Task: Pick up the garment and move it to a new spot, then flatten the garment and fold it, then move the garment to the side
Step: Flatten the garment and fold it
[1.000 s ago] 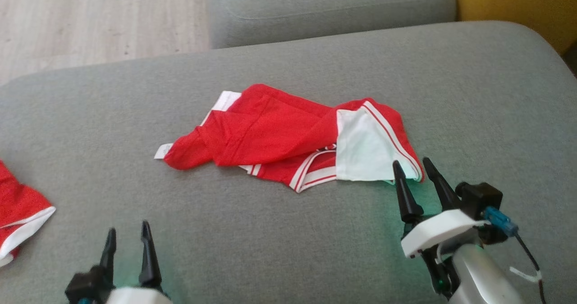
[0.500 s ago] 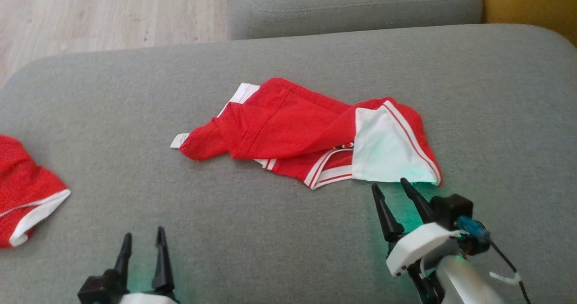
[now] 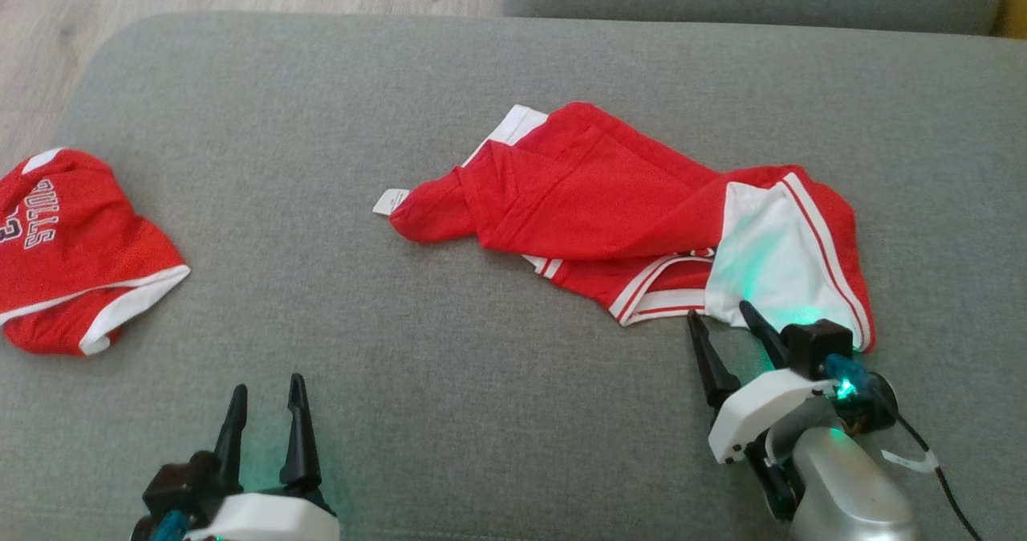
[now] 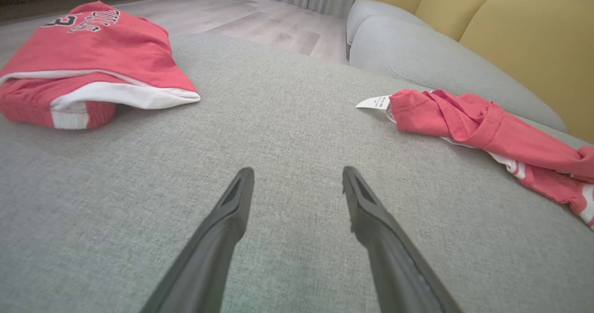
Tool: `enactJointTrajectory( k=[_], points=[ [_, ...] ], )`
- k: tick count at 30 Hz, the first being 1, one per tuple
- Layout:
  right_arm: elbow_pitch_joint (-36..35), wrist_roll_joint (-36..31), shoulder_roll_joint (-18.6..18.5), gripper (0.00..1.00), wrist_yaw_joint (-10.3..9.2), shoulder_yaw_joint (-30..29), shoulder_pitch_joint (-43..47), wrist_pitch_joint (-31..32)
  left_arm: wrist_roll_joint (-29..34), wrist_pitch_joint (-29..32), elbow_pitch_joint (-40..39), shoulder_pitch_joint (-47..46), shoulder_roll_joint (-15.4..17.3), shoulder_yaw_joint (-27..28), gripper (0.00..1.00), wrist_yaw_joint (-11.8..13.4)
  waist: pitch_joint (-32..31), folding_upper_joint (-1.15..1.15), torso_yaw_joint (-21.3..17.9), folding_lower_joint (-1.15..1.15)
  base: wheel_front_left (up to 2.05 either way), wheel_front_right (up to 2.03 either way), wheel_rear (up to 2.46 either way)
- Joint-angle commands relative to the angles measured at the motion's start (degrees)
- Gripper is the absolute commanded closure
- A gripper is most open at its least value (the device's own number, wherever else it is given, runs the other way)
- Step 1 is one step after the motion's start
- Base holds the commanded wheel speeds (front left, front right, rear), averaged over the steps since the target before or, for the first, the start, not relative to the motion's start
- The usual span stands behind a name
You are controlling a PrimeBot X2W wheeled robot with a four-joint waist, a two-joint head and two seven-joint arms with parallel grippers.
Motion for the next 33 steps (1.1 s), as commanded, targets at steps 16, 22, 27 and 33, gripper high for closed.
enactJointTrajectory(
  k=[16,22,27,33],
  points=[
    [-0.83,0.30,0.42,1.00,0.22,-1.81,-0.27,-0.34,-0.28,-0.30,-0.87,-2.83,0.16,0.99,0.00,-0.13,1.52,0.00,0.08,-0.01,0.00,0.00,0.00],
    [-6.86,0.97,0.42,1.00,0.22,-2.89,1.44,-0.34,-0.31,-0.30,-0.51,-2.44,0.16,0.80,0.00,-0.21,0.68,0.00,-0.39,-0.01,0.00,0.00,0.00],
    [-12.82,2.23,0.42,1.00,0.22,-4.34,2.91,-0.34,-0.73,-0.30,-0.19,-1.63,0.16,0.58,0.00,-0.14,-0.91,0.00,-0.72,-0.01,0.00,0.00,0.00],
    [-18.69,4.21,0.42,1.00,0.22,-8.14,4.72,-0.34,-1.34,-0.30,0.26,-0.23,0.16,0.85,0.00,-0.06,-3.28,0.00,-1.18,-0.01,0.00,0.00,0.00]
  ],
)
